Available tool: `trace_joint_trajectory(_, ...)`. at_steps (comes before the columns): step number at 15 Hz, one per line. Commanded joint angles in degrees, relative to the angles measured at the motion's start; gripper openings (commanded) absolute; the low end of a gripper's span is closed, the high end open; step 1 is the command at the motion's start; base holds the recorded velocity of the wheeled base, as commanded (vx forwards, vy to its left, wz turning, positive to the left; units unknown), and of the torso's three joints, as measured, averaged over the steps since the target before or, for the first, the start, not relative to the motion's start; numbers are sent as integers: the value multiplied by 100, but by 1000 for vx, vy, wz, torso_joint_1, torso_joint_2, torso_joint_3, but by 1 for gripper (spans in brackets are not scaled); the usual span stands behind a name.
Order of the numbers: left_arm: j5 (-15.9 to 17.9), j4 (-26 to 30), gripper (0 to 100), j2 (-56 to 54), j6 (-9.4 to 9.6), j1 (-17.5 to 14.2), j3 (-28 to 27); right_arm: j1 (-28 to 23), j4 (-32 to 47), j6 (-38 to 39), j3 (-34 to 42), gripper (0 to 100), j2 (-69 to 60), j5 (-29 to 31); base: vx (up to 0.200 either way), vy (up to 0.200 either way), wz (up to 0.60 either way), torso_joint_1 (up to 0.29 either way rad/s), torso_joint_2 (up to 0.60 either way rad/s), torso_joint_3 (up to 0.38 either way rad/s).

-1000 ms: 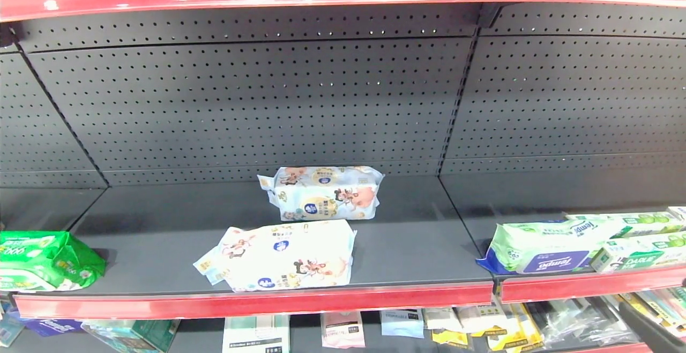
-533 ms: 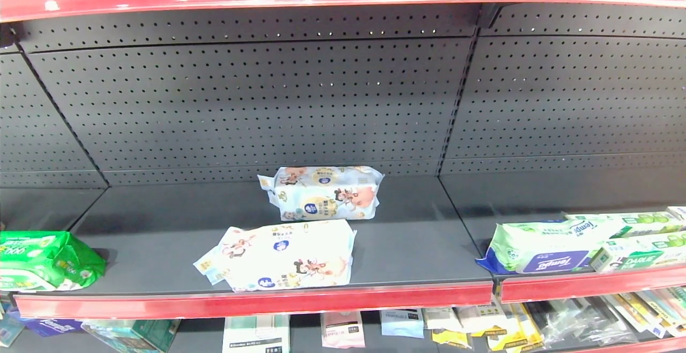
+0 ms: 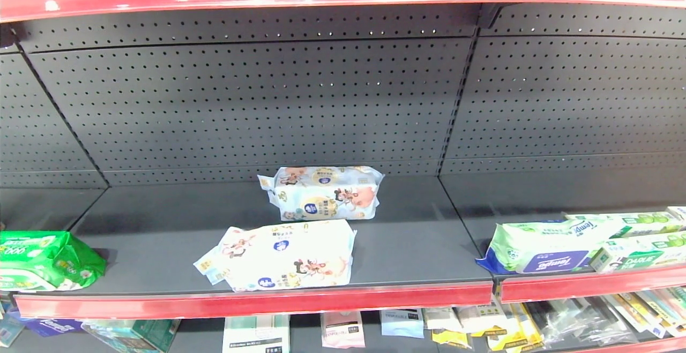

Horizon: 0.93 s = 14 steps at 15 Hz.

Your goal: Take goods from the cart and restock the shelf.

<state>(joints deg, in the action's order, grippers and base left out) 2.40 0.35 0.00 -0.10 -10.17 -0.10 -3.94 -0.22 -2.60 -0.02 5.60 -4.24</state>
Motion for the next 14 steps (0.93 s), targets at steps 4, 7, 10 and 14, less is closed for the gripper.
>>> trace_joint_trajectory(4, -3, 0, 100, 0, 1, -3, 1, 156, 13, 49, 2, 100, -6, -50, 0, 0, 0, 0, 0, 0)
trace_joint_trajectory(7, -3, 0, 100, 0, -8, -3, 1, 490, 13, 58, -6, 100, -199, -6, 0, 0, 0, 0, 0, 0)
trace_joint_trajectory(10, 6, 0, 100, 0, 1, -3, 1, 403, 13, 216, 2, 100, -560, 336, 0, 0, 0, 0, 0, 0)
trace_joint_trajectory(14, 6, 0, 100, 0, 1, -3, 1, 403, 22, 251, 2, 100, -560, 345, 0, 0, 0, 0, 0, 0)
